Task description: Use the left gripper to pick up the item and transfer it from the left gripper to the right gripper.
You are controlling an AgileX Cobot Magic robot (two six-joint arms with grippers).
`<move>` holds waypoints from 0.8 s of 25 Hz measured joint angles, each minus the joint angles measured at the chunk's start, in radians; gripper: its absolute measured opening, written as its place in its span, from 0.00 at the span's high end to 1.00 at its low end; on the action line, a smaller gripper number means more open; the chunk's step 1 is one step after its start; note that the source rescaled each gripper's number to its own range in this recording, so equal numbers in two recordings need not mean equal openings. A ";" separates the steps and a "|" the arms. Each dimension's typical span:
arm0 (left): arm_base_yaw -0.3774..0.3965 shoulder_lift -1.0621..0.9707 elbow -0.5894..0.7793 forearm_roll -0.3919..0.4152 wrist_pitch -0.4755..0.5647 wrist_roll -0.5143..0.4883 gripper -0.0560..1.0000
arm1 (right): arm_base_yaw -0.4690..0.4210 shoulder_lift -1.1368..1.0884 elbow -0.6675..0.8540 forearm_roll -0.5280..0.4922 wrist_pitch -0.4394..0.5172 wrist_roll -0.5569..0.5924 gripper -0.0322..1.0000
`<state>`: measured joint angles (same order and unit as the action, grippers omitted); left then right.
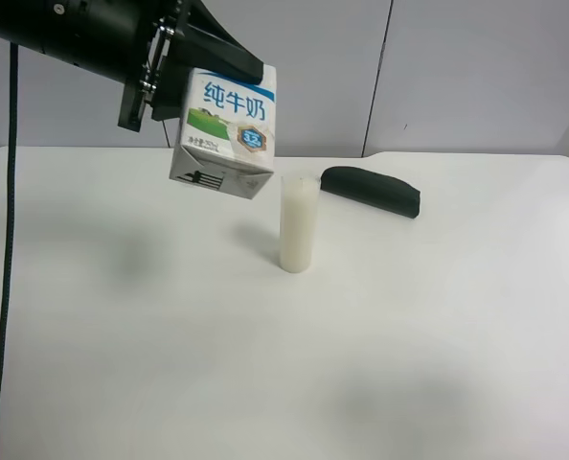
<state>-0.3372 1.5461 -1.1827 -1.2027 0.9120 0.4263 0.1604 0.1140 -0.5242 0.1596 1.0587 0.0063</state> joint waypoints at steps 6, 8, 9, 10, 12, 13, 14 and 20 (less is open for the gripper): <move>-0.080 0.015 0.001 -0.013 -0.010 0.004 0.94 | 0.000 0.227 -0.042 0.282 -0.006 -0.208 0.00; -0.093 0.017 0.001 -0.023 -0.010 0.007 0.94 | 0.007 0.296 -0.043 0.402 -0.024 -0.298 0.00; -0.096 0.018 0.001 -0.030 -0.010 0.007 0.94 | 0.016 0.320 -0.043 0.453 -0.035 -0.334 0.00; -0.098 0.018 0.001 -0.038 -0.010 0.008 0.94 | 0.027 0.348 -0.043 0.510 -0.047 -0.376 0.00; -0.101 0.019 0.001 -0.050 -0.010 0.008 0.94 | 0.046 0.393 -0.043 0.615 -0.072 -0.463 0.00; -0.101 0.019 0.001 -0.054 -0.007 0.008 0.94 | 0.056 0.416 -0.043 0.653 -0.081 -0.500 0.00; -0.101 0.019 0.001 -0.057 -0.002 0.008 0.94 | 0.064 0.439 -0.043 0.698 -0.088 -0.541 0.00; -0.101 0.019 0.001 -0.072 0.048 0.020 0.94 | 0.076 0.541 -0.043 0.929 -0.094 -0.728 0.00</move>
<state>-0.4378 1.5650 -1.1816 -1.2743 0.9604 0.4458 0.2360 0.6555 -0.5677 1.0889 0.9646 -0.7219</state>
